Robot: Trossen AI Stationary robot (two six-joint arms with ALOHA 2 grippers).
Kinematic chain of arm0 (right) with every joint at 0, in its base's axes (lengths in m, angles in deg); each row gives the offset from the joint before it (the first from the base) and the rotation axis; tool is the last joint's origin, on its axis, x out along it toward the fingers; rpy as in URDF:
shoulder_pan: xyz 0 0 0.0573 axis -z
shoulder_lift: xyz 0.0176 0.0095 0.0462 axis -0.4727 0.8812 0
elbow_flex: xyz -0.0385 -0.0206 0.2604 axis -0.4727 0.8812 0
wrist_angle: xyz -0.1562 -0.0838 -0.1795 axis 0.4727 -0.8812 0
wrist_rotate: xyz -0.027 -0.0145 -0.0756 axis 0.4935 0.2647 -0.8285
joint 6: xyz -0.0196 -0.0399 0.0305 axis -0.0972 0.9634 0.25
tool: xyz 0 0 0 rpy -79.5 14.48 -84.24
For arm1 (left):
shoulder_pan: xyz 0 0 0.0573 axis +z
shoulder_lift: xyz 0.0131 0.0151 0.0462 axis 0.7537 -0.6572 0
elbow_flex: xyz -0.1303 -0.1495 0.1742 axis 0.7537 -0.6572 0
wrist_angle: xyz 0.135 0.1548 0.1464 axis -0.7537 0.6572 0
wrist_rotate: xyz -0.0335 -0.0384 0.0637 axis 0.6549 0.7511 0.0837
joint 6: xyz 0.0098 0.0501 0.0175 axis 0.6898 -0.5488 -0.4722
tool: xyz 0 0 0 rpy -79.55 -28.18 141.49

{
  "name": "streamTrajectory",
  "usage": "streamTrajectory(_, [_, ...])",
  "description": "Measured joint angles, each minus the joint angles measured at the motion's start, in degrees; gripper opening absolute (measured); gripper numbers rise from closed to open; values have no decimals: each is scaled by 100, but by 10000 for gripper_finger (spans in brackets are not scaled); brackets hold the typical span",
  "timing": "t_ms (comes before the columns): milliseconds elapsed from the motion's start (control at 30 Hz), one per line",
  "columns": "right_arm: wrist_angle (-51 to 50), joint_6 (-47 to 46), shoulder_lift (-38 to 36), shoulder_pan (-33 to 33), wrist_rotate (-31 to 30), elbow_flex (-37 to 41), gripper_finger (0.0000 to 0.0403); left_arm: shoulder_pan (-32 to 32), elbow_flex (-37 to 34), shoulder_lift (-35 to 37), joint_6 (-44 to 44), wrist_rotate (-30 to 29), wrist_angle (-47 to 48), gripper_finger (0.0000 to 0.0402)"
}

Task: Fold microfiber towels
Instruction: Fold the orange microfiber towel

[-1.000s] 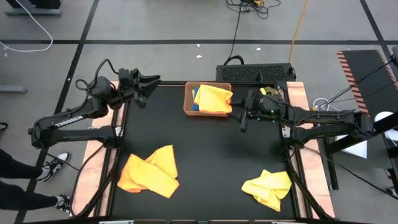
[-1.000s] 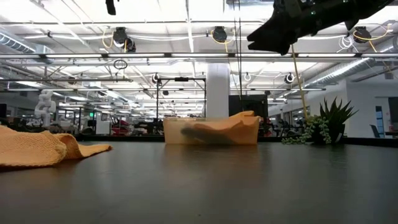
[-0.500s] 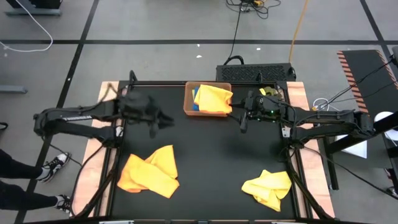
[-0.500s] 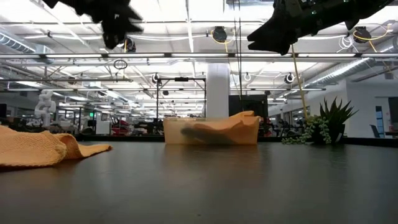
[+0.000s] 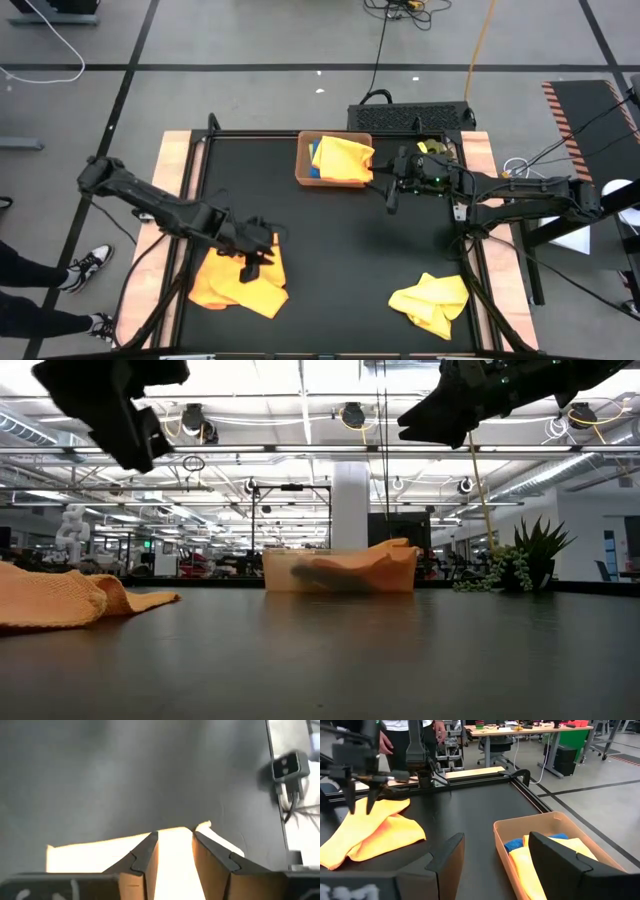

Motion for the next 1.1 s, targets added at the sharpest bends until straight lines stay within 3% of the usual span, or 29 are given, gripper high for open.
streamTrajectory(433, [-2, -33, 0, 2, 24, 0, 212, -485, 0, -152, 479, -36, -44, 117])
streamTrajectory(633, [-42, -151, 0, -1, 149, 0, 212, -687, 0, -184, 521, -228, -668, 117])
streamTrajectory(833, [-39, -147, 0, -67, 148, 0, 212, -899, 6, -636, 441, -339, -1032, 118])
streamTrajectory(1100, [-34, -131, 2, -68, 146, 0, 212, -908, 2, -1392, 403, 42, -1085, 118])
